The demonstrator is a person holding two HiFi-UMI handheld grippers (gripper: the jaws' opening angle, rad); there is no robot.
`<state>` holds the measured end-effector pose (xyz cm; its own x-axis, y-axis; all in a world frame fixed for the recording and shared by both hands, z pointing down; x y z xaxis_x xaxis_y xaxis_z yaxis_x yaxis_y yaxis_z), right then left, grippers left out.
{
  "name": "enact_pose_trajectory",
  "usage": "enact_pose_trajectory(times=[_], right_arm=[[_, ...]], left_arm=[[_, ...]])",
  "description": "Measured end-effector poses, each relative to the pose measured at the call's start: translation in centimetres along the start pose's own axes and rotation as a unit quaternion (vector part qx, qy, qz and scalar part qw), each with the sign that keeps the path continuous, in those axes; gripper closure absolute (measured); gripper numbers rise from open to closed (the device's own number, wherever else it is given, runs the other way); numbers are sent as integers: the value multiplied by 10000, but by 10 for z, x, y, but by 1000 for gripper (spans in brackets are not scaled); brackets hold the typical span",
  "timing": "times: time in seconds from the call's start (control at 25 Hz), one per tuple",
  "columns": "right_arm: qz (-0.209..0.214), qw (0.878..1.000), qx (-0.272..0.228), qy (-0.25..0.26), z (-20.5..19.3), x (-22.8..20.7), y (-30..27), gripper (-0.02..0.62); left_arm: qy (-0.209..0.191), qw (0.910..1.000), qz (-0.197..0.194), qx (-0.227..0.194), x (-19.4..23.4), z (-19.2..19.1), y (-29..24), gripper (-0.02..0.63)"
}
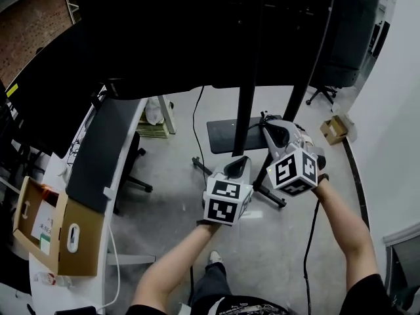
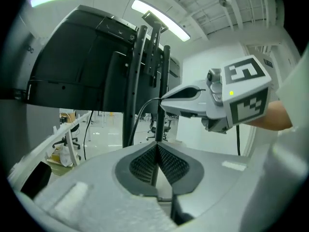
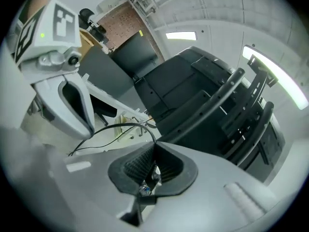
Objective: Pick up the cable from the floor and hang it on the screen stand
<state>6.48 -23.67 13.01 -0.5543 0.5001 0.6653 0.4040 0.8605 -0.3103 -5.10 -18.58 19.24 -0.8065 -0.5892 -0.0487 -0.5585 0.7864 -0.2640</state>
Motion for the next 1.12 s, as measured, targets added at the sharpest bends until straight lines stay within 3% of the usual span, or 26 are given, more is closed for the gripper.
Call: enact_pose_trajectory(times=[0.28,0.6,1.12], right_arm=[[-471,9980,-362,195,73,-62,6,581],[-892,9934,-717,25,156,-151,5,581],[-1609,9820,-932,-317,305,-286,5,581]], left_arm=[[-344,9985,134,-411,31,55,-1,607],[-728,9925,107,-977,66,140,-2,607],[-1583,9777,275,-1352,121,277,-18,607]])
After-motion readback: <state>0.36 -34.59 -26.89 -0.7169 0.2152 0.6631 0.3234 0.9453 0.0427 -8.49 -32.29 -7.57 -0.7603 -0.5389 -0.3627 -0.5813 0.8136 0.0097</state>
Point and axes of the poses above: the fingertips, and each gripper's own axes: y backward along the fingers, x to its left, z out of its top, the point moved 8 cm from there along y, backward along the fingers, and after that the axes turned 11 degrees about -y, right-handed, at the moved point
